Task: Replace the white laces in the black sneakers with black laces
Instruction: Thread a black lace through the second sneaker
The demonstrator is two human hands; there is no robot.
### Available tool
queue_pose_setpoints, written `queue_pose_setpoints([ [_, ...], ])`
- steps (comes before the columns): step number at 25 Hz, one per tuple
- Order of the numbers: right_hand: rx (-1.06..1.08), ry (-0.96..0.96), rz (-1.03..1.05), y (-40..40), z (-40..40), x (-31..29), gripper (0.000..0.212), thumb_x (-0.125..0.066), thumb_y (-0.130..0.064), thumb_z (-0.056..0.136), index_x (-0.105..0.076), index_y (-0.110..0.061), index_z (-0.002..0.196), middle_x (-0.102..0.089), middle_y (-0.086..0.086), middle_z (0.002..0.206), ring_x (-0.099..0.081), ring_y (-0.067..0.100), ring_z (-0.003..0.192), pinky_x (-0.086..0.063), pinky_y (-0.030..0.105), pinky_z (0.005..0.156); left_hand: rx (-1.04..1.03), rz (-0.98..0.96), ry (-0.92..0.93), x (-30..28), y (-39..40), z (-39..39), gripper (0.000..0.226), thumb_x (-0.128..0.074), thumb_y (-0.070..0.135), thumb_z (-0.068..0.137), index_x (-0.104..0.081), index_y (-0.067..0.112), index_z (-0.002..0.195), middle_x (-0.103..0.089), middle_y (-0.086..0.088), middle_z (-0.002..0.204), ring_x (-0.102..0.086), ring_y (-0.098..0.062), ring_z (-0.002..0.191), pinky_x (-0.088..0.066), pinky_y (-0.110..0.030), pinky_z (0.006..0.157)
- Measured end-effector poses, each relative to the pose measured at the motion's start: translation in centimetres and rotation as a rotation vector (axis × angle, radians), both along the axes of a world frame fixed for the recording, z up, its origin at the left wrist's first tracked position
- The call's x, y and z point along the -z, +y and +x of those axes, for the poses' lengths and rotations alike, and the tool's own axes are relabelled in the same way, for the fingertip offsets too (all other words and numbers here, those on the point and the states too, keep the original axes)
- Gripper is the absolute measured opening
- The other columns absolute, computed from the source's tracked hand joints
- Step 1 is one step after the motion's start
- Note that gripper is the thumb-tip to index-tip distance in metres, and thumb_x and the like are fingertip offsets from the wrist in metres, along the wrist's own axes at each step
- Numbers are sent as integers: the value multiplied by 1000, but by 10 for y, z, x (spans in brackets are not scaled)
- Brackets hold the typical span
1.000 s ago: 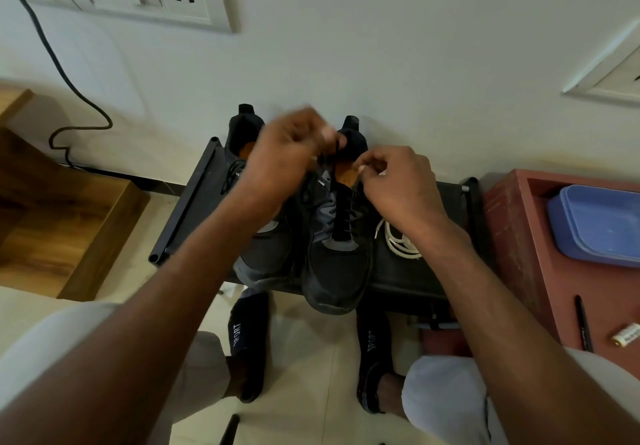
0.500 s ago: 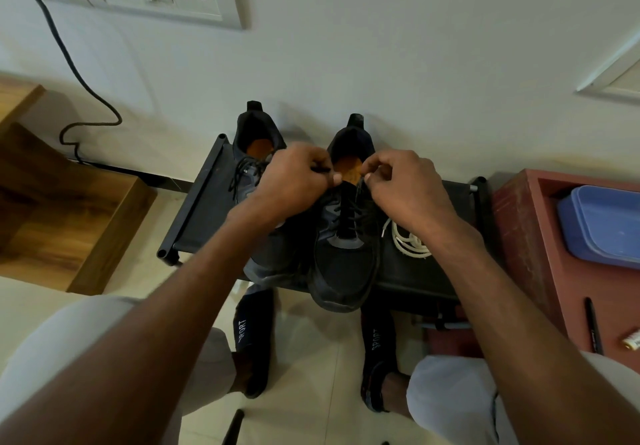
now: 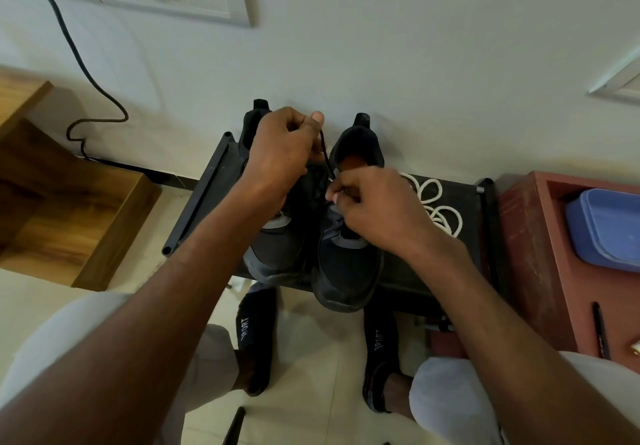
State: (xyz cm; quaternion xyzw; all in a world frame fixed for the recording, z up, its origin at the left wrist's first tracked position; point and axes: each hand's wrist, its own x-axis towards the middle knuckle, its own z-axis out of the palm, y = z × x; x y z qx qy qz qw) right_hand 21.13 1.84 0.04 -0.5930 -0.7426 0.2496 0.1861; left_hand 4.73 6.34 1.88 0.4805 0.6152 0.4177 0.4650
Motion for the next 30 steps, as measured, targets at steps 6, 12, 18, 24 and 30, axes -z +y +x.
queue_pose_setpoints([
  [6,-50,-268,-5,-9,-7,14,22,-59,-41,102,-67,-36,122,-65,-5,113,-65,18,102,-56,37,80,-27,169,811,9,-4,-3,13,-63,32,97,-62,23,105,-62,6,104,-62,-20,98,-45,-52,101],
  [12,93,-184,-33,-3,-5,10,27,-75,-47,92,-66,-25,78,-65,-6,72,-63,13,69,-49,29,61,110,190,595,11,-3,1,4,-66,25,95,-66,22,93,-65,10,84,-65,-13,83,-58,-41,80],
  [18,246,991,-445,9,11,-32,12,-75,-15,92,-64,-19,88,-70,6,77,-65,19,77,-49,31,74,157,274,473,5,-4,7,10,-63,25,99,-71,19,99,-72,9,90,-67,-6,87,-56,-32,83],
  [24,73,1060,-271,14,46,-64,9,-57,-16,104,-65,-15,109,-55,1,75,-44,14,59,-40,30,60,352,25,-280,-25,-12,21,35,-49,36,109,-63,8,126,-78,-7,107,-73,-21,109,-53,-44,102],
  [30,294,1185,-238,23,57,-55,8,-60,-15,102,-67,-17,104,-61,1,79,-43,13,58,-37,28,57,154,-8,177,-13,-12,9,54,-57,51,102,-66,-1,94,-63,-7,70,-64,-15,63,-54,-39,76],
])
